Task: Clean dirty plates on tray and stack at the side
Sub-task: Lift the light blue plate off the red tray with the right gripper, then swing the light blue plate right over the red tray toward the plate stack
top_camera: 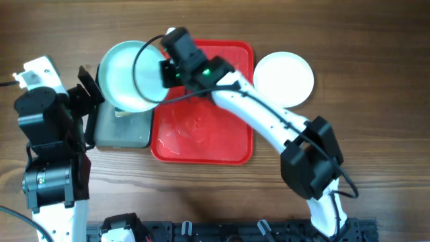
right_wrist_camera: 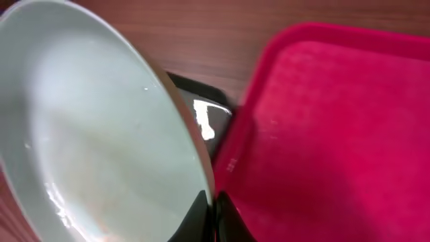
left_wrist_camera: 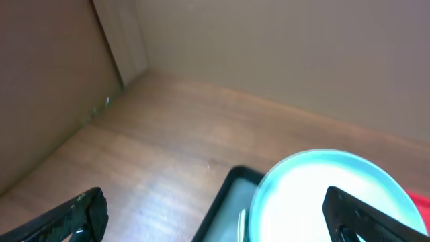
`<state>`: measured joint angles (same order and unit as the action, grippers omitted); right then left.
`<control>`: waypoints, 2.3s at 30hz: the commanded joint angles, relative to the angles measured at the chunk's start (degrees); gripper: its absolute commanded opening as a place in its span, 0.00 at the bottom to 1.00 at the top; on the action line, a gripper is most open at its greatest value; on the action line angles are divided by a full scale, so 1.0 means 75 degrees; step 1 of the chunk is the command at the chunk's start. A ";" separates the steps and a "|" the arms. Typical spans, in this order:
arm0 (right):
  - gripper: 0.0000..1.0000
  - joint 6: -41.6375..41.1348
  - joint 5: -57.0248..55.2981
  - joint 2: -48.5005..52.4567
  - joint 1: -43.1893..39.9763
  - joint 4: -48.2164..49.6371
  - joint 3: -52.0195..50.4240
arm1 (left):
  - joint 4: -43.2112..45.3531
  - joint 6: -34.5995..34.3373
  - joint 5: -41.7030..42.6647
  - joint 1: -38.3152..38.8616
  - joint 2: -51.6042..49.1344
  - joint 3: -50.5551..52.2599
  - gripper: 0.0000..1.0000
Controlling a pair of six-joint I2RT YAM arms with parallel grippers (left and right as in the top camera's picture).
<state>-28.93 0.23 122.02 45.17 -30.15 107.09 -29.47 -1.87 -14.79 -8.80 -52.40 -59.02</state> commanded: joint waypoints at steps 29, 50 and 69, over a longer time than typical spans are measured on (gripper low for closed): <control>0.04 0.6123 -0.4692 0.0799 0.2229 0.4115 0.0157 | -0.0341 -0.0067 -0.0035 -0.0044 -0.0125 -0.0076 1.00; 0.04 0.9256 -0.5126 0.0799 0.2582 0.5499 0.0157 | -0.0154 -0.0003 -0.0038 -0.0050 -0.1096 -0.0076 1.00; 0.05 0.4736 -0.3704 0.0796 0.2090 0.2806 0.0157 | 0.0921 -0.0015 -0.0038 -0.0050 -0.0321 -0.0076 1.00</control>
<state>18.39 -36.95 128.25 60.49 -5.06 107.90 -25.10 -0.89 -17.50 -9.76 -58.28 -58.87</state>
